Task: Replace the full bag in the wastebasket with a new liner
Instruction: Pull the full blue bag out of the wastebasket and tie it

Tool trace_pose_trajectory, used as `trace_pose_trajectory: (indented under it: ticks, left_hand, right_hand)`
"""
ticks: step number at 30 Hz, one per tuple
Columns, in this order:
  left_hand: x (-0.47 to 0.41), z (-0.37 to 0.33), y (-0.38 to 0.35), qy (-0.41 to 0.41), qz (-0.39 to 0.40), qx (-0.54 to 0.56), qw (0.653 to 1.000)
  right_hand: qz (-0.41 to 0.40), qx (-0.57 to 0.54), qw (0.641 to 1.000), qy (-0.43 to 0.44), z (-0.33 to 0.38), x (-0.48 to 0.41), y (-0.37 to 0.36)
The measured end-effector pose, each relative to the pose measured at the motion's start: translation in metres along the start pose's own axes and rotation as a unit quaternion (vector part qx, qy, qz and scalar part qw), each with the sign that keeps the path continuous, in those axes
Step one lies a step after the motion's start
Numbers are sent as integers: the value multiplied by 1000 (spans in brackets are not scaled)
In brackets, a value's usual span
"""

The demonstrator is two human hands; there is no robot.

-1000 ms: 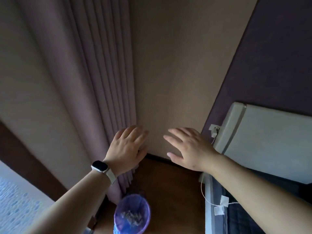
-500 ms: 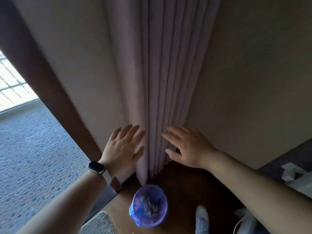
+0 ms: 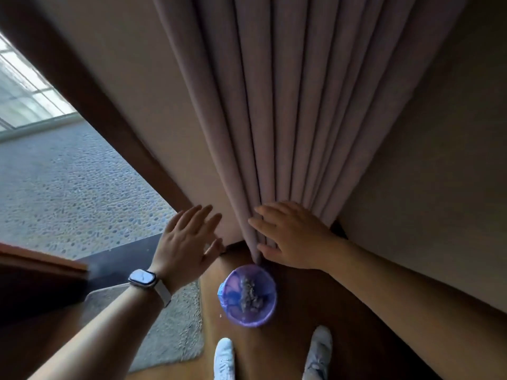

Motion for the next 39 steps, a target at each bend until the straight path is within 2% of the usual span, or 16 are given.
trace_pose_trajectory:
  ticks: [3,8,23,31,39]
  left_hand:
    - [14,10,-26,18,23,-6,1000]
    - [37,26,-80,-8,7,-5,1000]
    - [171,81,-402,39,38,30,998]
    - [253,82,-470,82,23,11,996]
    - [276,122,-519,169,59,23,984]
  right_hand:
    - [15,-14,999,26,11,-5,-34]
    - [16,-26,999,31,28,4,-103]
    - [98,-25,995,-19,99,97,-421]
    - [58,5,998,-15,144,169,-480]
    - [134,16,990,-32,128,187,-546]
Point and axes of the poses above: each hand's wrist, its own x-axis away from the middle knuckle, its own y-axis out of the back of the hand, z = x × y, the point moved 8 cm from there along -x, towards the middle knuckle, and after that the axes turned 11 degrees about x, right-handed, at the moved point
